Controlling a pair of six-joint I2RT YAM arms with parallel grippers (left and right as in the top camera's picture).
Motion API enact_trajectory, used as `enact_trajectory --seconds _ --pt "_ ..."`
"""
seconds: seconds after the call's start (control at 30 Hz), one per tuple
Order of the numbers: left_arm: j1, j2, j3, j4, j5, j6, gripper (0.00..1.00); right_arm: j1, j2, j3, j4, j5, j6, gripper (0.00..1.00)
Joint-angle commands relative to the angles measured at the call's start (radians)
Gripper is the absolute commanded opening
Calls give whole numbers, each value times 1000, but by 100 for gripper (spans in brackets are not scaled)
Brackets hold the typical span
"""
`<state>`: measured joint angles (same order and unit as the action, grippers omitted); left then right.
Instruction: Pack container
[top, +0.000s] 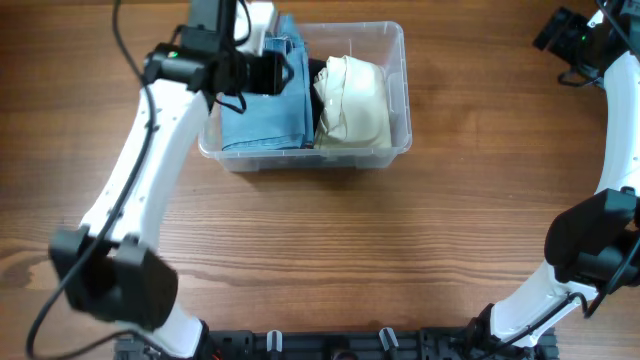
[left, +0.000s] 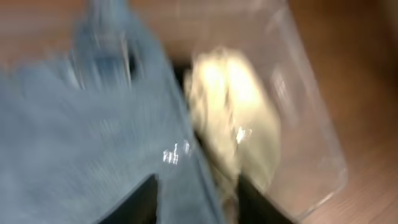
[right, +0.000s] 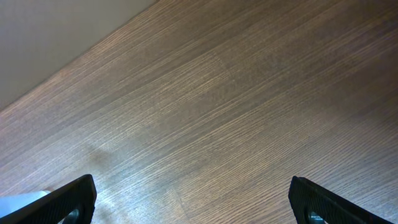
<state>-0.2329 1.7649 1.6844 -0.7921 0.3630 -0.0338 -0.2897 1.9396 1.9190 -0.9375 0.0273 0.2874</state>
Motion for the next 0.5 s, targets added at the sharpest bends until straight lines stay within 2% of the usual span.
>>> enact_trajectory --seconds 0.0,0.03,0.07,0.23,0.47 --pt "6 -50 21 56 -42 -21 81 2 -11 -5 3 10 2 100" --pt "6 -52 21 68 -42 -45 97 2 -11 -5 3 10 2 100" --pt "6 -53 21 80 -42 -79 100 2 -11 -5 3 10 2 100" --pt "6 -54 21 85 -42 -153 100 2 -11 -5 3 10 1 100" --pt "6 -54 21 77 -42 -154 100 2 -11 -5 3 10 1 100"
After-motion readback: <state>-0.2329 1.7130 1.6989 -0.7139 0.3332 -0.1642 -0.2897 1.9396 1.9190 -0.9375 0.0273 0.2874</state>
